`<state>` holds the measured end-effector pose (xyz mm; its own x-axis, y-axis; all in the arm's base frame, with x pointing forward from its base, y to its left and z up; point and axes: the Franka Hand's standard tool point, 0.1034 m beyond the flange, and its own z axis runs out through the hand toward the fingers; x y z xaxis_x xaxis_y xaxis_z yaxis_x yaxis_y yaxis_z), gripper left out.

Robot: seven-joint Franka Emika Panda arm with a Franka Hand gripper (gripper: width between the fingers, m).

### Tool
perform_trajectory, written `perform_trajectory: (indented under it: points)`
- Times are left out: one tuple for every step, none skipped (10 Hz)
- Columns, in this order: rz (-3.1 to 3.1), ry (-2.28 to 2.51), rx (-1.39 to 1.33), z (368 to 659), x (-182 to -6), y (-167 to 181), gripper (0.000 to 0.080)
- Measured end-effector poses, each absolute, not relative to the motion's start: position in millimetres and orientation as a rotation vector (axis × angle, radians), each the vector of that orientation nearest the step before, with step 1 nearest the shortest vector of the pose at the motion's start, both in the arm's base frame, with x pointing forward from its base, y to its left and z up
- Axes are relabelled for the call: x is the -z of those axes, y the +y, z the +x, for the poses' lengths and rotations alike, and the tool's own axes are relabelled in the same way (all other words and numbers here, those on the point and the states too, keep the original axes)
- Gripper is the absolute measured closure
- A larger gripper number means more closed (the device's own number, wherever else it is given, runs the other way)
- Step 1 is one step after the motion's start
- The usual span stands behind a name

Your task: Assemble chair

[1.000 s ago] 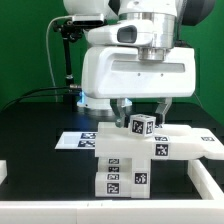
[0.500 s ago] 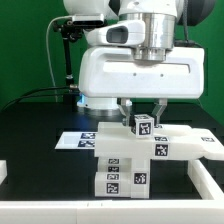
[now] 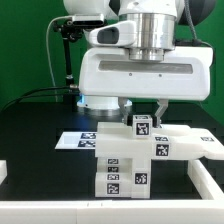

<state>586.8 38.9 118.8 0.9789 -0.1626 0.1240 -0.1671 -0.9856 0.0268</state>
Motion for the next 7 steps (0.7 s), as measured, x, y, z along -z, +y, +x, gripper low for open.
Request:
perform_trajectory:
  points:
    - [3.071, -0.508, -0.201, 586.6, -118.4, 38.2, 0.0515]
    - [3.056, -0.649, -0.206, 586.6, -118.4, 38.2, 0.0515]
    - [3.059, -0.626, -0.206, 586.7, -118.2, 38.3, 0.0450]
    - [3.065, -0.587, -0.205, 586.6, -117.9, 38.2, 0.0450]
    - [3.075, -0.483, -0.203, 586.5, -117.8, 37.4, 0.0302]
    - [3.096, -0.105, -0.183, 585.7, -117.5, 35.3, 0.0186]
    - [3.090, 0.140, -0.139, 584.3, -117.6, 36.3, 0.0186]
